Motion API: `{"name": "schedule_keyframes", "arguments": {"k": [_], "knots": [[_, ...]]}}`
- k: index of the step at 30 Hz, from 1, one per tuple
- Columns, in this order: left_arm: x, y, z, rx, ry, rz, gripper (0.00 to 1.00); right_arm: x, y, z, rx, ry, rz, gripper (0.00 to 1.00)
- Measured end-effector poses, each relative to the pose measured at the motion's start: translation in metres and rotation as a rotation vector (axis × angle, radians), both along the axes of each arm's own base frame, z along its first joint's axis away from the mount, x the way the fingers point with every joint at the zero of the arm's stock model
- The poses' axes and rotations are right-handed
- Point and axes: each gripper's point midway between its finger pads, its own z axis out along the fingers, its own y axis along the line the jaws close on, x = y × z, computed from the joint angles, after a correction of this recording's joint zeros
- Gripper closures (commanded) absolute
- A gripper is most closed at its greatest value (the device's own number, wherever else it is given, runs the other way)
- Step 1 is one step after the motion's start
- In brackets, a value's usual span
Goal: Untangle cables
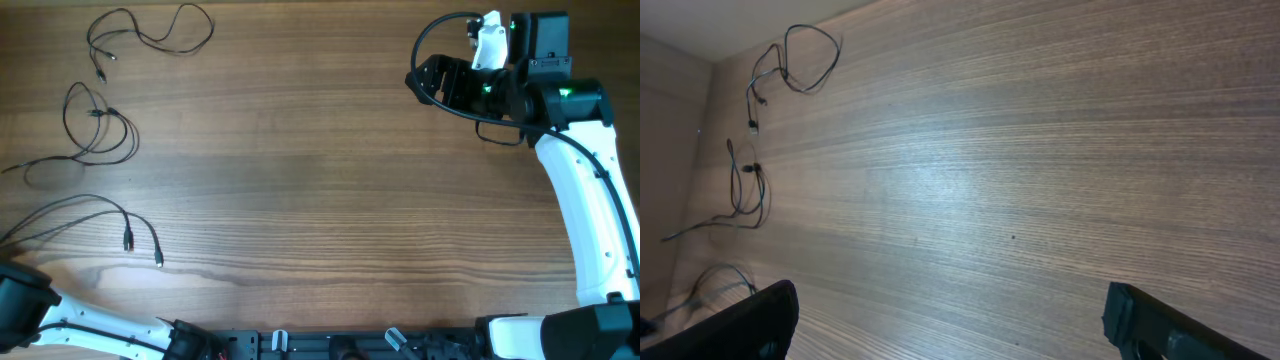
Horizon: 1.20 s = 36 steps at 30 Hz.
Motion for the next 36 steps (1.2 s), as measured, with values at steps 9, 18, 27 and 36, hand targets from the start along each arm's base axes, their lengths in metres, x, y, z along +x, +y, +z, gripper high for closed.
{"name": "schedule_keyframes", "arguments": {"k": [9, 18, 27, 36], "knots": [[0.098, 0.007, 0.007, 0.055, -0.164, -0.6, 0.96, 0.005, 0.0, 0.004, 0.001, -0.025, -0.003, 0.0], [0.172, -0.017, 0.021, 0.109, -0.315, -0.925, 0.96, 0.005, 0.0, 0.004, 0.002, -0.025, -0.005, 0.0], [0.128, -0.009, 0.014, 0.038, -0.326, -0.941, 0.94, 0.005, 0.0, 0.004, 0.002, -0.024, -0.005, 0.0], [0.03, 0.003, -0.008, -0.072, -0.052, -0.467, 0.0, 0.005, 0.0, 0.004, 0.002, -0.023, -0.005, 0.0]]}}
